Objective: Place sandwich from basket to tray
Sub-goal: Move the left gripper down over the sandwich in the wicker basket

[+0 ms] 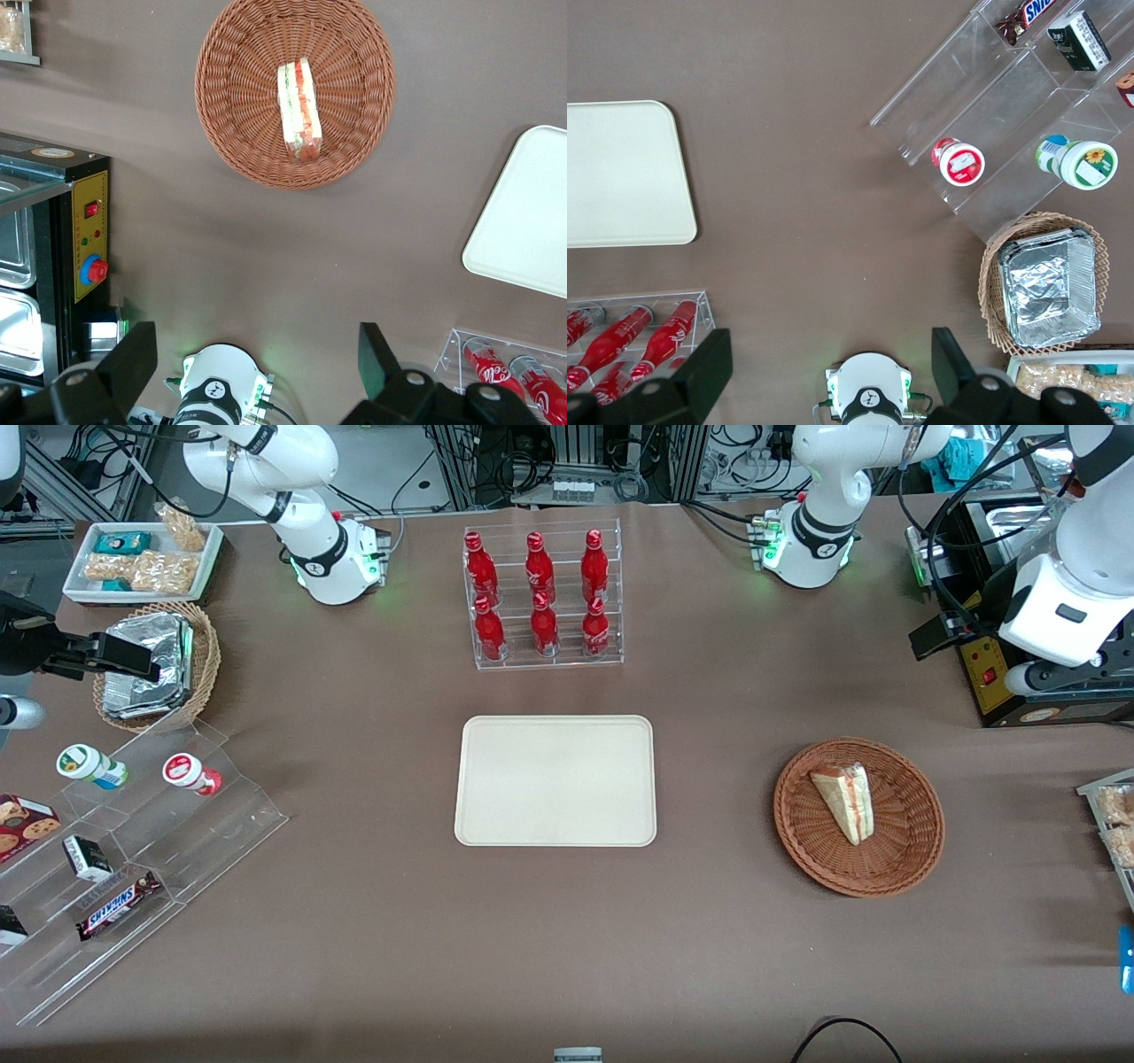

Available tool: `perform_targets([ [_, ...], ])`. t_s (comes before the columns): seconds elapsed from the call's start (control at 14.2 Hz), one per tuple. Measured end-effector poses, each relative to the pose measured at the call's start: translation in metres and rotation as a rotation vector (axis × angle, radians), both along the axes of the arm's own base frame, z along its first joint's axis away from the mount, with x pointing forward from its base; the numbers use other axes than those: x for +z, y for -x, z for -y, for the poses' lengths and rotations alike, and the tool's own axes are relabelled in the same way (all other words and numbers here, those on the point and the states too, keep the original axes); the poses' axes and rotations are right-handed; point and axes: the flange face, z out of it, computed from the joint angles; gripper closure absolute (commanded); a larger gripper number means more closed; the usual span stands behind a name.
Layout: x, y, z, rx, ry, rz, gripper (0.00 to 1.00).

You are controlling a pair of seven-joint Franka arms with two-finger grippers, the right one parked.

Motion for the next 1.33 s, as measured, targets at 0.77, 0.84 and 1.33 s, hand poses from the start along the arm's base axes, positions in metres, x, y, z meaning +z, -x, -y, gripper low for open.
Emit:
perform_targets([
  [0.77, -0.063, -0.032, -0.015, 0.030, 0.020, -0.101, 0.00],
  [0.84, -0.083, -0.041, -0.019, 0.039, 0.025, -0.095, 0.00],
  [1.33, -0.217, -0.053, -0.032, 0.089, 0.035, -0.007, 0.00],
])
